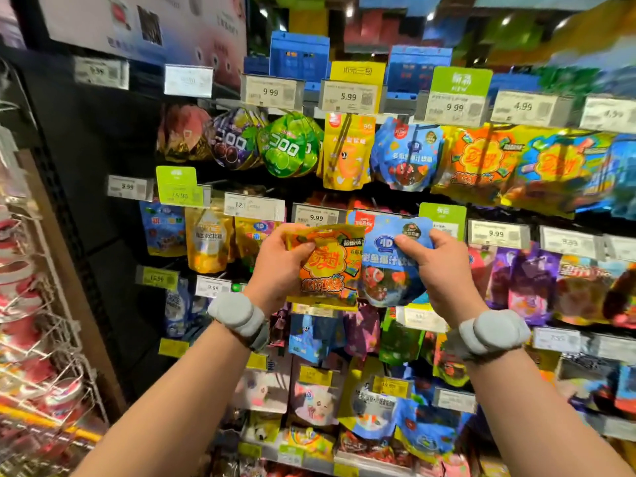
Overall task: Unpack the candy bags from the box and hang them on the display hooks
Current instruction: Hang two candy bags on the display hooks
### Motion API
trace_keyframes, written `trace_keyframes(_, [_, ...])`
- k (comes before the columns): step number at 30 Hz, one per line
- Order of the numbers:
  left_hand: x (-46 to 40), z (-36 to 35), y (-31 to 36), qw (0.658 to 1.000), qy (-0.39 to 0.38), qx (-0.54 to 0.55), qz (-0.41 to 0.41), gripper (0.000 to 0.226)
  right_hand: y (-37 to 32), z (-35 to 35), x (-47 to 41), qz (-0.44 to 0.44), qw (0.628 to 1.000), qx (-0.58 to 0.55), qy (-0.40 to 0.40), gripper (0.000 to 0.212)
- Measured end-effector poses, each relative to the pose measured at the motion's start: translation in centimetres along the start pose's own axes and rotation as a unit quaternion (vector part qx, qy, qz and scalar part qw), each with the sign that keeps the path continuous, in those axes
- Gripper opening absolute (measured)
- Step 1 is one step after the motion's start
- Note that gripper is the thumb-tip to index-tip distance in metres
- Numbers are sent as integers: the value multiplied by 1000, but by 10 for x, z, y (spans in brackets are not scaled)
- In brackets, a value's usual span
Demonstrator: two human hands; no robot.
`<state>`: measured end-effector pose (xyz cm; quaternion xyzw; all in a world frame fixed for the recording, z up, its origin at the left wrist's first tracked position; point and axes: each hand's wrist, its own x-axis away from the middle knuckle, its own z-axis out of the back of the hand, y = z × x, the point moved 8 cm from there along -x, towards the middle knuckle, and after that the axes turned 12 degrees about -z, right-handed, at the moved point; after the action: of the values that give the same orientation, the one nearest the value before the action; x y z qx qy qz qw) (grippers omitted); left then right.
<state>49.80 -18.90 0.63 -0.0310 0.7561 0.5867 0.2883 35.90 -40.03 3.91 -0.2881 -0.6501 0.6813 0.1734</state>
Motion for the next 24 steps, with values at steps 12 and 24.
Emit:
trace_keyframes(12, [-37, -38, 41, 998, -12, -31, -48, 12, -35, 24, -17, 12, 1000, -5, 14, 12])
trace_keyframes(24, [-74, -83, 125, 931, -69, -255, -252, 30, -68, 40, -25, 71, 996, -42, 46, 26])
